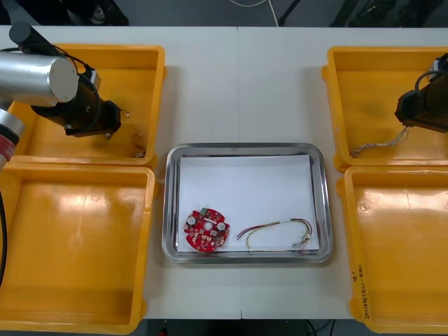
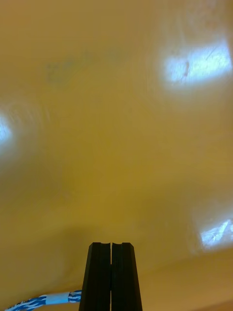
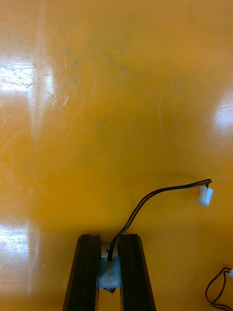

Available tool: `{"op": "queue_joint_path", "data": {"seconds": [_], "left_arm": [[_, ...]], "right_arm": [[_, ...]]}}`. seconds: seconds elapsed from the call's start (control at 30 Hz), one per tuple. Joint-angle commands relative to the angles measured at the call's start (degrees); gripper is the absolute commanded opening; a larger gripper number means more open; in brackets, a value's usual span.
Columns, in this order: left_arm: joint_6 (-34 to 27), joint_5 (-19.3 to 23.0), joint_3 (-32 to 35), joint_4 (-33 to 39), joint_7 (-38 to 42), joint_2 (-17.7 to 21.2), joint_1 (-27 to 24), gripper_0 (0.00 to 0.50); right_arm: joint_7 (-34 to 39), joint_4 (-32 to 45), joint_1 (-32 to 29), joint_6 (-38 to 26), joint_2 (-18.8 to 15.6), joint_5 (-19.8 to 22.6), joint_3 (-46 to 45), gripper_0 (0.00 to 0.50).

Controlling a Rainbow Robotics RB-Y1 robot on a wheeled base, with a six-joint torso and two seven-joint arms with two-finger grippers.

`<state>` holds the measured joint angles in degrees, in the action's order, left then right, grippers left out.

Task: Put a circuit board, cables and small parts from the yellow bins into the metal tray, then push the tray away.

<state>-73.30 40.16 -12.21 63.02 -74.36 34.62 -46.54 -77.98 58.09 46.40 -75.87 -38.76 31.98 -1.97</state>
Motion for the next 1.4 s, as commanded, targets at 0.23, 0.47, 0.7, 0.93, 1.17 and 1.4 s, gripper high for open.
{"op": "queue_joint_path", "data": {"seconds": [0.23,0.47,0.7,0.93,1.17,1.4], "left_arm": [[-1.9,-0.2,-1.2,4.7,-6.7,0.9,1.0,0.0],[-9.8,-0.4,1.6,10.5,-6.0,2.2,0.8,0.0],[-18.5,-1.1,4.4,15.6,-5.3,2.2,-0.7,0.0],[-25.1,-0.9,4.6,22.0,-4.0,2.1,-1.5,0.0],[-31.8,0.2,4.5,27.1,-2.2,1.2,-3.5,0.0],[-35.2,0.6,0.3,30.1,3.4,-0.6,-7.2,0.0]], "right_arm": [[-5.0,1.7,4.5,4.0,-3.3,-3.1,-1.5,0.0],[-6.8,-3.3,6.2,7.1,-3.4,-4.4,-2.6,0.0],[-7.9,-7.2,8.1,7.6,-3.3,-5.4,-3.7,0.0],[-8.5,-7.9,8.1,7.6,-3.4,-5.2,-4.2,0.0],[-8.5,-7.9,8.1,7.6,-3.4,-5.2,-4.4,0.25],[-8.6,-8.0,8.1,6.9,-3.3,-4.9,-5.1,0.5]]}}
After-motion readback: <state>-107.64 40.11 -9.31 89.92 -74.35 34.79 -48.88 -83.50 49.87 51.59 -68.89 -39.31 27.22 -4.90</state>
